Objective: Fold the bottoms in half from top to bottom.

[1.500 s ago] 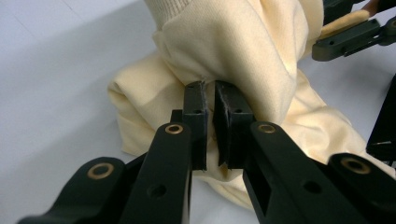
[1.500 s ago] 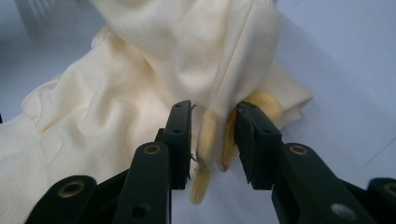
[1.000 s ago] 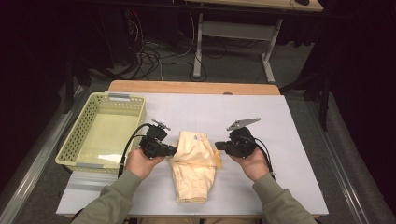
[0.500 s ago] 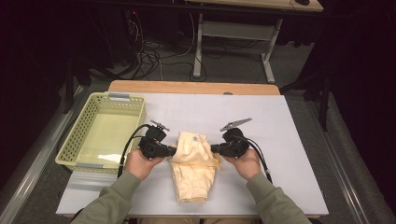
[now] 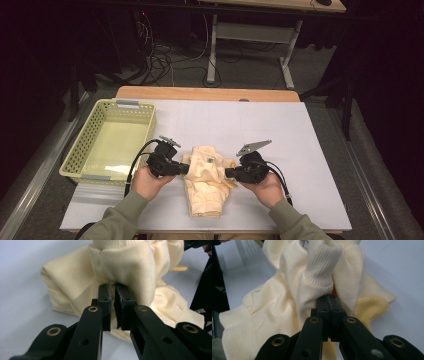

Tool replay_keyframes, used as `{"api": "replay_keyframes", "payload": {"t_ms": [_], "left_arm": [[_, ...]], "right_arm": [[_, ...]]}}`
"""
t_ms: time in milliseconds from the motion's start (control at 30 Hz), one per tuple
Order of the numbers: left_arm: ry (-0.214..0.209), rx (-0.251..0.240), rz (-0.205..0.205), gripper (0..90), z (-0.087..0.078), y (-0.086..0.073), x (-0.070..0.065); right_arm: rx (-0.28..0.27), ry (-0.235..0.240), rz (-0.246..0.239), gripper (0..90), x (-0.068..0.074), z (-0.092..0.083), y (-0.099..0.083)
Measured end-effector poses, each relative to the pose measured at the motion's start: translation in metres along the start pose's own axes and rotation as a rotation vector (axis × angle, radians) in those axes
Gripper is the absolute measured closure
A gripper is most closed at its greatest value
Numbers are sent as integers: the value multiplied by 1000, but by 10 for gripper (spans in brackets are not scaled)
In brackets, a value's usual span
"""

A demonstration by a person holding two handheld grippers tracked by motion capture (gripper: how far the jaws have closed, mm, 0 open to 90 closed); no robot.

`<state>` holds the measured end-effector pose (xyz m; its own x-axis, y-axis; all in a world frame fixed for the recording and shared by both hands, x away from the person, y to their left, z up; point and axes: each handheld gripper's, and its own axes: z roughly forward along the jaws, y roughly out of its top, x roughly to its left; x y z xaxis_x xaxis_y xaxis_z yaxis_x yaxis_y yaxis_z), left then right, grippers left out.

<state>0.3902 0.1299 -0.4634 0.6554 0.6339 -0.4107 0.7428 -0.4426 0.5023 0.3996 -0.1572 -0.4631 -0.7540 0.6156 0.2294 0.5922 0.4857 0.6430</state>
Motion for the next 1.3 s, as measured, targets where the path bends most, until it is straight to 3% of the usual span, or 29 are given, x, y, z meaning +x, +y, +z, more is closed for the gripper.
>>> {"api": "replay_keyframes", "payload": {"t_ms": [333, 633, 767, 900, 1100, 1300], "left_arm": [[-17, -4, 21, 801, -1, -10, -7], [-35, -8, 34, 818, -2, -19, -13], [-34, -16, 37, 819, -3, -21, -14], [-30, -12, 43, 815, -3, -21, -15], [-28, 0, 45, 810, -2, -21, -17], [-30, 5, 50, 761, -3, -22, -18]], "right_arm": [[0, 36, -59, 893, 16, -6, -18], [17, 62, -88, 900, 30, -7, -34], [1, 53, -90, 900, 31, -12, -38], [-35, 16, -90, 900, 28, -23, -33], [-45, -23, -67, 900, 18, -29, -16], [23, -30, -24, 900, 6, -12, -2]]}}
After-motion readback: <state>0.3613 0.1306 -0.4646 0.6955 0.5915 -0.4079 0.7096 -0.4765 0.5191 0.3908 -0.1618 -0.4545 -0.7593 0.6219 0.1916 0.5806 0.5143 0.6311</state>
